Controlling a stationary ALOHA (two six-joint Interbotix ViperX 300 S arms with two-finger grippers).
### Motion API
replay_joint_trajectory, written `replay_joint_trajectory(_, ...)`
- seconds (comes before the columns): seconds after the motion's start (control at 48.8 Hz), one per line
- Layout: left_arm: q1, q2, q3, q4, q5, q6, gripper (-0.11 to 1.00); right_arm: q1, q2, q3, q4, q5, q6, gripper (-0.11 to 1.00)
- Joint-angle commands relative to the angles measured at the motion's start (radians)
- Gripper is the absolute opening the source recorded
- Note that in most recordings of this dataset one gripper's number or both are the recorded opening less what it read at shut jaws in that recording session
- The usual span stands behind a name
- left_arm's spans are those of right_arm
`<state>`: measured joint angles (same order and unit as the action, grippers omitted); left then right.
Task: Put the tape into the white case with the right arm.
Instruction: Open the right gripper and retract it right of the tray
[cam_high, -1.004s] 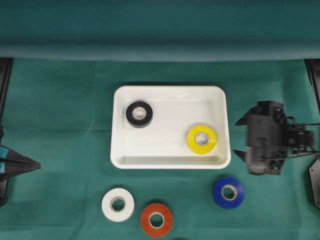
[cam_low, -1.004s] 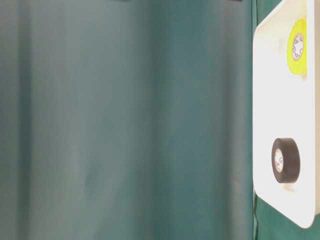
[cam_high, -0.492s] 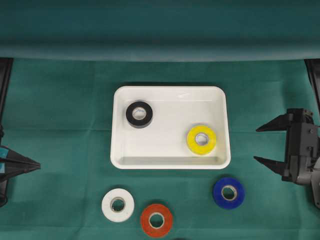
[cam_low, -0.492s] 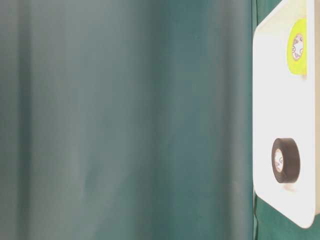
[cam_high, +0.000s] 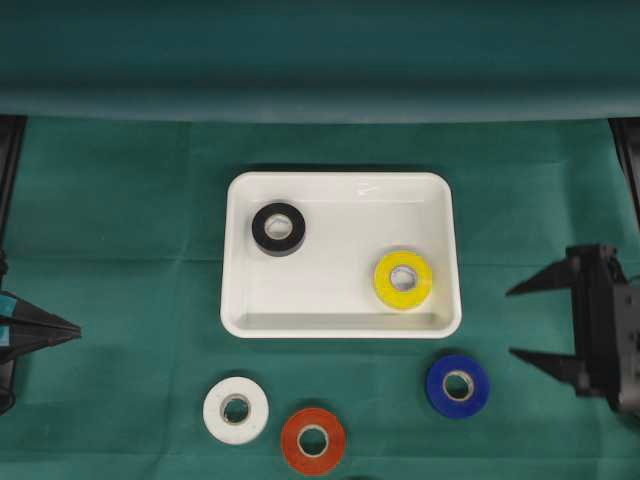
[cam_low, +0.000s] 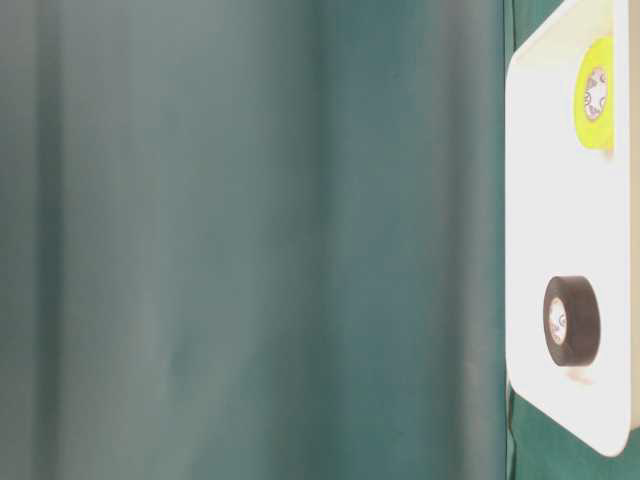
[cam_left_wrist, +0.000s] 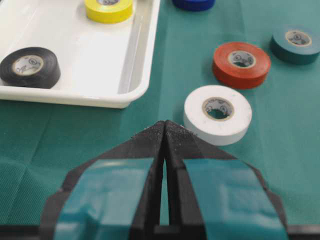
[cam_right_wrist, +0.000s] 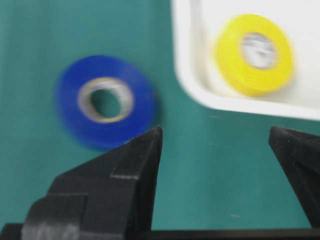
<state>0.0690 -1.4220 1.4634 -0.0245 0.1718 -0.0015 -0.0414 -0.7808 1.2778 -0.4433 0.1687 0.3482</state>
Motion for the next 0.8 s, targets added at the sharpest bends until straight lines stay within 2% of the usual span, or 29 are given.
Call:
replay_joint_trajectory(0.0, 0.003, 0.009, -0.012, 0.0, -0.009, 0.002, 0.0, 0.071, -0.008, -0.003, 0.006, -0.009, 0.003, 0.63)
replay_joint_trajectory(0.225, 0.003, 0.009, -0.011, 0.0, -0.009, 0.002, 0.0, 0.204, -0.015, 0.009, 0.008, -0.003, 0.003, 0.63)
replay_joint_trajectory(0.553, 0.003, 0.009, -0.011, 0.0, -0.009, 0.002, 0.0, 0.212, 0.0, 0.003, 0.006, -0.006, 0.003, 0.63)
replay_joint_trajectory(0.779, 0.003, 0.009, -0.011, 0.0, -0.009, 0.0, 0.0, 0.216, 0.097, -0.051, 0.006, -0.017, 0.003, 0.63)
